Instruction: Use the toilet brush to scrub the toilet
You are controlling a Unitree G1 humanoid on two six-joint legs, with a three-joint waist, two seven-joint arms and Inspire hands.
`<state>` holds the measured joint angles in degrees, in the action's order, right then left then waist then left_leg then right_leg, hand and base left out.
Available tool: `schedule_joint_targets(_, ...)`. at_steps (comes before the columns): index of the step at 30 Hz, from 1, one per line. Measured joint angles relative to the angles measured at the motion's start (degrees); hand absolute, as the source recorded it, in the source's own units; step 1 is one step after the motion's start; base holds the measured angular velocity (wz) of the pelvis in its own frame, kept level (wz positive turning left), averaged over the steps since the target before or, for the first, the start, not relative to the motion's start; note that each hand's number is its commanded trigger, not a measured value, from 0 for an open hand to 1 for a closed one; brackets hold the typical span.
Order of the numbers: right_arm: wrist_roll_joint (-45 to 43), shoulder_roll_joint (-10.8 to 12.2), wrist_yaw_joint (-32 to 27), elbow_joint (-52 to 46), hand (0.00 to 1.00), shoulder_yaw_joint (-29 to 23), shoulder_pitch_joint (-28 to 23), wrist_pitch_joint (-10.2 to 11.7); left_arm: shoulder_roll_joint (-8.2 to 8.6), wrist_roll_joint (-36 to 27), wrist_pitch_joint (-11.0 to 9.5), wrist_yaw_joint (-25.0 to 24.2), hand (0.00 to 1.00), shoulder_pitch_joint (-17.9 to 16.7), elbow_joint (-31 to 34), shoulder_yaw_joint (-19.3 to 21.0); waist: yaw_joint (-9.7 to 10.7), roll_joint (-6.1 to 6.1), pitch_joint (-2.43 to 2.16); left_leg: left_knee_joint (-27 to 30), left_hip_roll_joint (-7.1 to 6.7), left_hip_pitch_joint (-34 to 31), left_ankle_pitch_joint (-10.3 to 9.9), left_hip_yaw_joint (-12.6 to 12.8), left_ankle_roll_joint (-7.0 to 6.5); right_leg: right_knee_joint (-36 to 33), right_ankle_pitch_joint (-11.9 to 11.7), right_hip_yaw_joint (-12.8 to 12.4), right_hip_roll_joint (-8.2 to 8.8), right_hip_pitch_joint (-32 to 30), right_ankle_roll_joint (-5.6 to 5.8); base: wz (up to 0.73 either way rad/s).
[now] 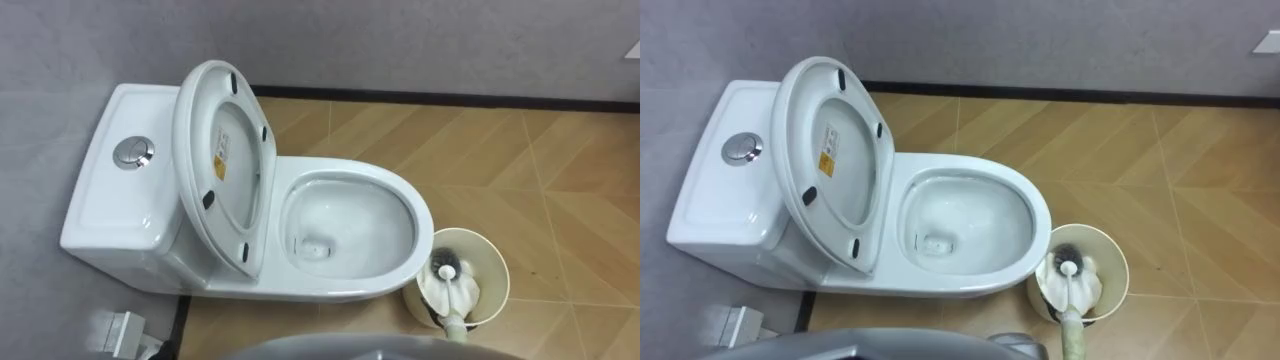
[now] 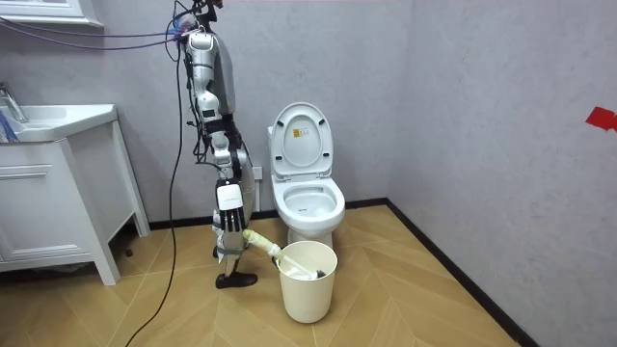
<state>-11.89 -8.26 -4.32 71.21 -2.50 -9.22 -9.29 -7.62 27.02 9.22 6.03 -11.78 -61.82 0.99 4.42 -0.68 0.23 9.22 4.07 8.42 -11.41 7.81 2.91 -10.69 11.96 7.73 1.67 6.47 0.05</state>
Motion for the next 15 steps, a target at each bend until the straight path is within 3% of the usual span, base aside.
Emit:
schedule_joint_targets(7, -0.22, 0.01, -1.31, -0.17, 0.00, 0.00, 0.03, 1.13, -0.01, 0.00, -0.52, 0.00, 0.00, 0.01, 0.05, -0.04, -0.06, 0.01, 0.00, -0.03, 0.00, -0.02, 0.00, 0.24, 0.00, 0.02, 0.00, -0.29, -0.05, 0.11, 0.00, 0.00)
schedule_joint_targets(15, 0.29, 0.03, -8.18, -3.46, 0.00, -0.75, -0.19, 3.36, 0.01, -0.06, -1.83, 0.19, 0.00, -0.02, 0.07, -0.10, -0.14, 0.59, -0.09, -0.13, 0.06, -0.24, -0.01, 0.23, 0.00, 0.03, 0.00, -0.29, -0.15, -0.26, 0.00, 0.00)
